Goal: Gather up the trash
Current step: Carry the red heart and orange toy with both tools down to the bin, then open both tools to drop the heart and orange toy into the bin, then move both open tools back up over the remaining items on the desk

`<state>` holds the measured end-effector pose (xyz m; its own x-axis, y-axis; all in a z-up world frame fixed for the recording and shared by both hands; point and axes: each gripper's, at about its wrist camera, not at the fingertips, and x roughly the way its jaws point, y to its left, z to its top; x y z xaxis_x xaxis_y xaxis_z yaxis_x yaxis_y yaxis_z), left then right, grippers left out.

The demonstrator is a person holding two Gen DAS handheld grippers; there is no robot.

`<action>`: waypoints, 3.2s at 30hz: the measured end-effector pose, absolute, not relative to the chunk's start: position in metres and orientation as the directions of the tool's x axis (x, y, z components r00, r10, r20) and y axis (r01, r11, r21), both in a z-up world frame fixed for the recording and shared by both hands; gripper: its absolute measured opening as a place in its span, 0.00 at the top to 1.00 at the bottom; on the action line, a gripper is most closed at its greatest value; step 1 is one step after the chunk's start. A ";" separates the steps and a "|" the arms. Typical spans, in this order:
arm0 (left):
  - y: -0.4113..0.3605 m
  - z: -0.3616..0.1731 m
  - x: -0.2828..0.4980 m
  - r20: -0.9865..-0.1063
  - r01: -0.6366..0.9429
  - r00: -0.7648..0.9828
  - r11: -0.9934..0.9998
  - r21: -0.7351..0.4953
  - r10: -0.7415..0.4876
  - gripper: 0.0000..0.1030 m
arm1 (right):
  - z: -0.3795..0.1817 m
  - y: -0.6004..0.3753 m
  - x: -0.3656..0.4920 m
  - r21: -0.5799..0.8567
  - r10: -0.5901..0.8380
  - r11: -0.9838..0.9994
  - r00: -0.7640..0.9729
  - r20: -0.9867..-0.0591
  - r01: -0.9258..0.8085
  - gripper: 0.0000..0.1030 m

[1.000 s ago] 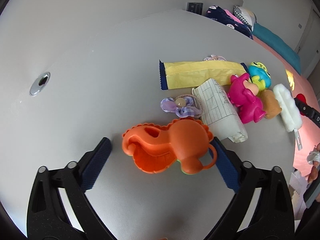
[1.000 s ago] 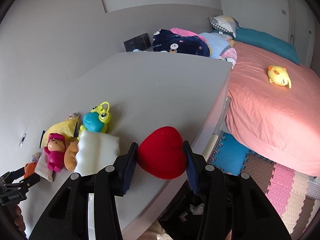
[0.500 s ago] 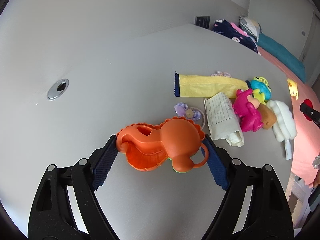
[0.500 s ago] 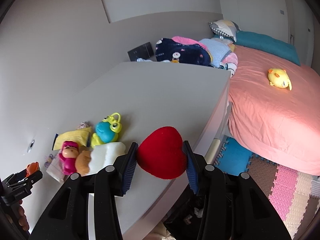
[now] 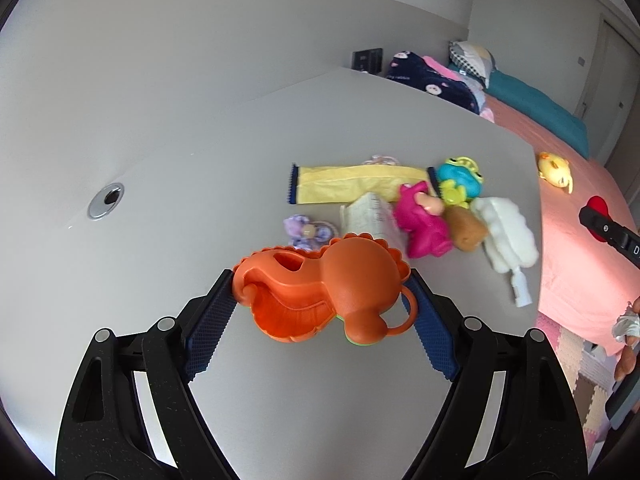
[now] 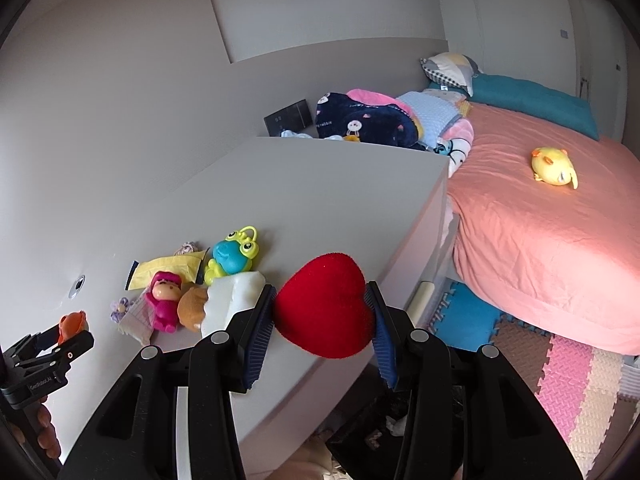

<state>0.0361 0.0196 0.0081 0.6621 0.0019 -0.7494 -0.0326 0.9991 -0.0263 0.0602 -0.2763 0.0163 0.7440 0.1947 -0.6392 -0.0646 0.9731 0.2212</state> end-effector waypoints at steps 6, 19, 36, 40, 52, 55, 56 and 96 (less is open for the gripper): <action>-0.011 0.010 0.033 -0.747 0.036 0.663 0.999 -0.037 -0.052 0.22 | 0.019 -0.294 0.043 0.211 0.166 0.977 0.754 -0.635 -0.038 0.55; -0.080 0.010 0.027 -0.743 0.172 0.653 0.984 -0.043 -0.147 0.22 | 0.023 -0.340 0.013 0.213 0.104 0.976 0.772 -0.627 0.042 0.55; -0.158 0.010 0.028 -0.748 0.354 0.611 0.935 -0.037 -0.261 0.22 | 0.023 -0.398 -0.015 0.199 -0.001 0.966 0.774 -0.634 0.164 0.55; -0.173 0.008 0.028 -0.751 0.389 0.597 0.921 -0.037 -0.282 0.22 | 0.023 -0.406 -0.020 0.195 -0.021 0.963 0.772 -0.635 0.186 0.55; -0.214 -0.002 0.022 -0.767 0.482 0.550 0.876 -0.032 -0.330 0.22 | 0.016 -0.429 -0.037 0.190 -0.071 0.949 0.758 -0.649 0.252 0.55; -0.225 -0.005 0.019 -0.771 0.506 0.538 0.862 -0.028 -0.341 0.22 | 0.012 -0.436 -0.041 0.191 -0.084 0.943 0.750 -0.656 0.272 0.55; -0.228 -0.006 0.018 -0.773 0.515 0.533 0.857 -0.027 -0.345 0.22 | 0.011 -0.438 -0.043 0.190 -0.087 0.942 0.749 -0.657 0.277 0.55; -0.236 -0.026 0.020 -0.827 0.528 0.475 0.849 -0.006 -0.301 0.06 | -0.006 -0.417 -0.022 0.083 -0.125 0.961 0.683 -0.719 0.264 0.24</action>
